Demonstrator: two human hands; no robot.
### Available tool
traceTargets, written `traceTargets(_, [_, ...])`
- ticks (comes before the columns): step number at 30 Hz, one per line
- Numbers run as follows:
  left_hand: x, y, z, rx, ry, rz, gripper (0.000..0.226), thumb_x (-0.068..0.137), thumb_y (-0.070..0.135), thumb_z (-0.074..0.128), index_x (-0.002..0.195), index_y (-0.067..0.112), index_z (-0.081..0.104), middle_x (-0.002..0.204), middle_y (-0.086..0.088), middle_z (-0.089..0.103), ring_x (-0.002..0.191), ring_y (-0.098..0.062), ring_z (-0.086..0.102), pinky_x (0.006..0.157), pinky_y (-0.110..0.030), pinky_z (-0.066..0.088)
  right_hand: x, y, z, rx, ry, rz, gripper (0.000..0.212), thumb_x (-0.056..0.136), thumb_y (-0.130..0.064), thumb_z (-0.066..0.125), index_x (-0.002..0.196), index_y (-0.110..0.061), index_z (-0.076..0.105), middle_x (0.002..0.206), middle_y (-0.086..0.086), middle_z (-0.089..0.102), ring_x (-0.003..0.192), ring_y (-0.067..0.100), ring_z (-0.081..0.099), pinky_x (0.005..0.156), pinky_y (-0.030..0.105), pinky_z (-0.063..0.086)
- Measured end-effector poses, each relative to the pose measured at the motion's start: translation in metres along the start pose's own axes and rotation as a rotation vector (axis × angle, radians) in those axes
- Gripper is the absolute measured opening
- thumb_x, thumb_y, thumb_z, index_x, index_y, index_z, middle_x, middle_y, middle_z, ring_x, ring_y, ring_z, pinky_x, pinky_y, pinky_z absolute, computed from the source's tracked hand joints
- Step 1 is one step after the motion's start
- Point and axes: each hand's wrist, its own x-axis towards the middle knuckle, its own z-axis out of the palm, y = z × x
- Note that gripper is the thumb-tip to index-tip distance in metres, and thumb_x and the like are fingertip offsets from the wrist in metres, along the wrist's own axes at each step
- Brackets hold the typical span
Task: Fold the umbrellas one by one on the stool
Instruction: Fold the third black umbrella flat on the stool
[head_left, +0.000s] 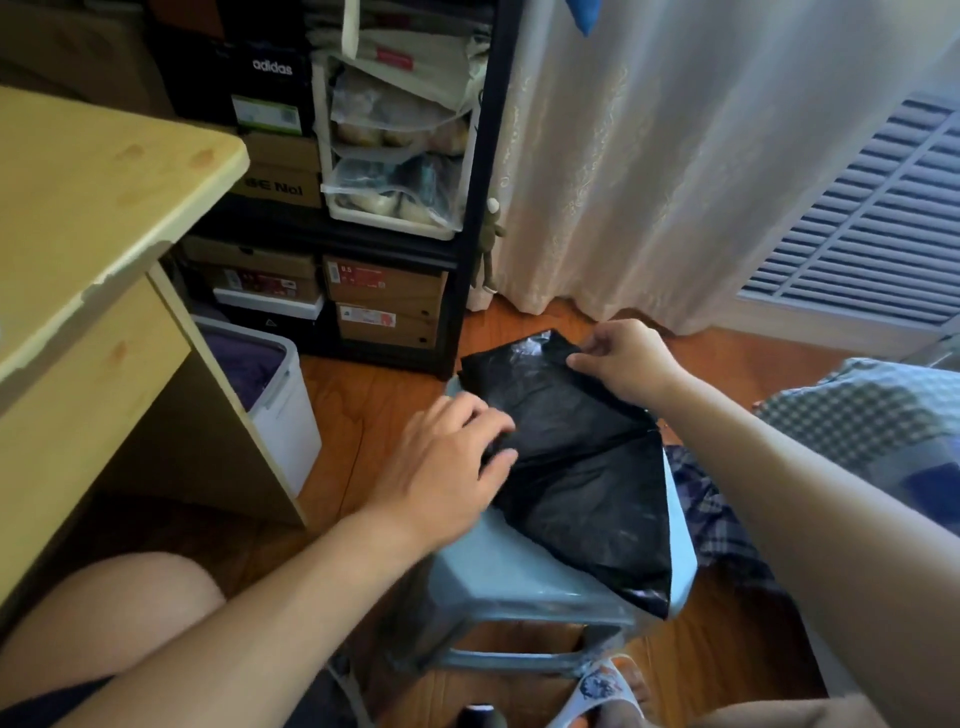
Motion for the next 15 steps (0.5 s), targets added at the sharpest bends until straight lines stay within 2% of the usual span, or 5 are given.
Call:
traceTargets(3, [-0.016, 0.004, 0.023, 0.201, -0.291, -0.127, 0.062, 0.101, 0.053, 0.048, 0.157, 0.036, 0.029, 0.154, -0.003, 0.029, 0.136, -0.026, 0.036, 0.11, -0.041, 0.035, -0.01, 0.004, -0.01, 0.097, 0.169, 0.017, 0.01, 0.089, -0.03, 0.078, 0.092, -0.022, 0.072, 0.077, -0.012, 0.062, 0.085, 0.016, 0.062, 0.077, 0.025, 0.04])
traceTargets(6, [-0.014, -0.003, 0.03, 0.26, -0.259, -0.187, 0.065, 0.101, 0.056, 0.041, 0.16, 0.036, 0.021, 0.145, -0.008, 0.036, 0.129, -0.031, 0.041, 0.105, -0.045, 0.037, -0.049, 0.021, -0.03, 0.258, 0.373, 0.117, 0.011, 0.096, -0.028, 0.067, 0.099, -0.019, 0.07, 0.086, -0.007, 0.065, 0.089, 0.016, 0.061, 0.08, 0.027, 0.04])
traceTargets(9, [-0.006, -0.012, 0.031, 0.306, -0.283, -0.175, 0.071, 0.095, 0.067, 0.022, 0.159, 0.037, 0.026, 0.121, -0.003, 0.051, 0.113, -0.028, 0.047, 0.093, -0.044, 0.04, -0.107, 0.055, -0.023, 0.365, 0.284, 0.255, 0.008, 0.1, -0.021, 0.062, 0.097, -0.014, 0.065, 0.086, -0.001, 0.067, 0.086, 0.022, 0.064, 0.077, 0.038, 0.052])
traceTargets(11, [-0.001, -0.018, 0.027, 0.274, -0.344, -0.167, 0.081, 0.086, 0.07, 0.008, 0.159, 0.039, 0.028, 0.121, 0.0, 0.056, 0.115, -0.027, 0.048, 0.094, -0.043, 0.039, -0.142, 0.072, -0.012, 0.469, 0.169, 0.317, 0.008, 0.101, -0.011, 0.061, 0.097, -0.014, 0.067, 0.089, 0.004, 0.072, 0.084, 0.021, 0.069, 0.078, 0.04, 0.057])
traceTargets(15, [0.006, -0.042, 0.009, 0.046, -0.523, -0.096, 0.066, 0.091, 0.067, 0.027, 0.154, 0.049, 0.028, 0.128, 0.01, 0.055, 0.122, -0.018, 0.044, 0.103, -0.037, 0.035, -0.175, 0.075, -0.012, 0.571, 0.148, 0.308, 0.02, 0.1, 0.004, 0.052, 0.099, -0.006, 0.069, 0.089, 0.005, 0.073, 0.066, 0.002, 0.065, 0.048, 0.013, 0.045])
